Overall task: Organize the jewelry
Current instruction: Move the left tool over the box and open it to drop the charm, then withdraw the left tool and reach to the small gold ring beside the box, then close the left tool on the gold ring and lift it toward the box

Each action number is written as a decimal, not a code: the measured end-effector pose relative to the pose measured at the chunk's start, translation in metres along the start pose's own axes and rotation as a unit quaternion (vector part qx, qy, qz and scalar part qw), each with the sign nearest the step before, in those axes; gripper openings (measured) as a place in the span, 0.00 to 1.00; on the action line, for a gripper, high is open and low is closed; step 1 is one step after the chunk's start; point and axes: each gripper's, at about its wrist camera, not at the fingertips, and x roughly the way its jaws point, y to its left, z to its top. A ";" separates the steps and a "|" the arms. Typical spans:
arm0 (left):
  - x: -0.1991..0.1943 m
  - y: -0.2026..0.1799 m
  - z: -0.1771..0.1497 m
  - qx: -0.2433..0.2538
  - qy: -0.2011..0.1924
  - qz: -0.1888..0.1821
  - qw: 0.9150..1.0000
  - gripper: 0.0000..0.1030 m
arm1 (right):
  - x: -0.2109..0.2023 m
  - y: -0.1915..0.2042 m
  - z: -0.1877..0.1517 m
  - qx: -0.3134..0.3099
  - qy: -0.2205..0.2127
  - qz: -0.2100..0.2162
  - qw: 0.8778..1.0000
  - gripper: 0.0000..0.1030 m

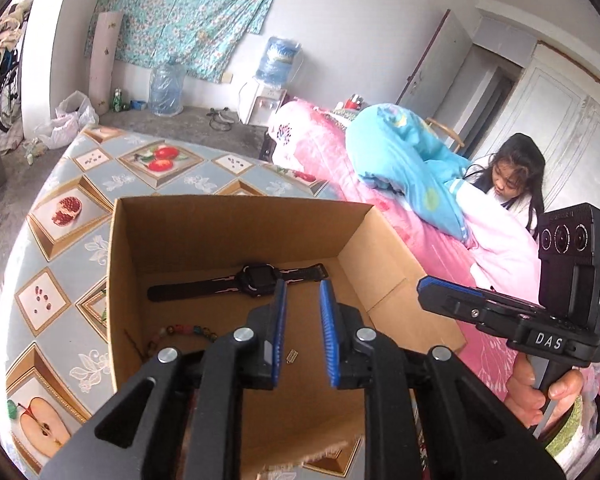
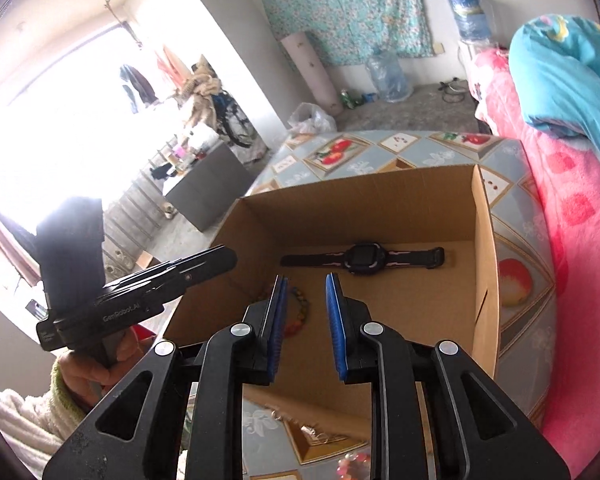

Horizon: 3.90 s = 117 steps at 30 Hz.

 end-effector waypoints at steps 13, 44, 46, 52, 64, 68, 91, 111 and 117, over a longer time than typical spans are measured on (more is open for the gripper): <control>-0.074 -0.016 -0.113 0.087 0.005 -0.019 0.996 0.22 | 0.017 0.014 -0.115 0.052 0.060 0.055 0.995 0.21; 0.049 -0.021 -0.166 0.260 0.096 0.030 0.960 0.11 | 0.055 -0.006 -0.138 0.090 0.127 0.026 0.987 0.19; 0.050 -0.022 -0.166 0.261 0.095 0.030 0.960 0.11 | 0.054 -0.008 -0.138 0.092 0.125 0.026 0.988 0.19; 0.049 -0.025 -0.168 0.256 0.094 0.032 0.962 0.09 | 0.046 -0.010 -0.140 0.095 0.118 0.024 0.988 0.19; 0.030 -0.021 -0.180 0.202 0.094 0.054 0.973 0.09 | 0.030 -0.009 -0.147 0.067 0.115 -0.006 0.991 0.19; 0.024 -0.017 -0.183 0.176 0.085 0.069 0.978 0.09 | 0.038 -0.005 -0.148 0.060 0.125 -0.015 0.990 0.20; 0.012 -0.010 -0.183 0.194 0.082 0.086 0.974 0.17 | 0.044 0.010 -0.140 -0.033 0.136 -0.102 0.985 0.20; 0.023 -0.007 -0.179 0.201 0.079 0.083 0.973 0.11 | 0.043 0.016 -0.140 -0.029 0.125 -0.091 0.988 0.20; 0.021 -0.006 -0.180 0.187 0.077 0.082 0.976 0.11 | 0.038 0.016 -0.139 -0.038 0.123 -0.106 0.986 0.20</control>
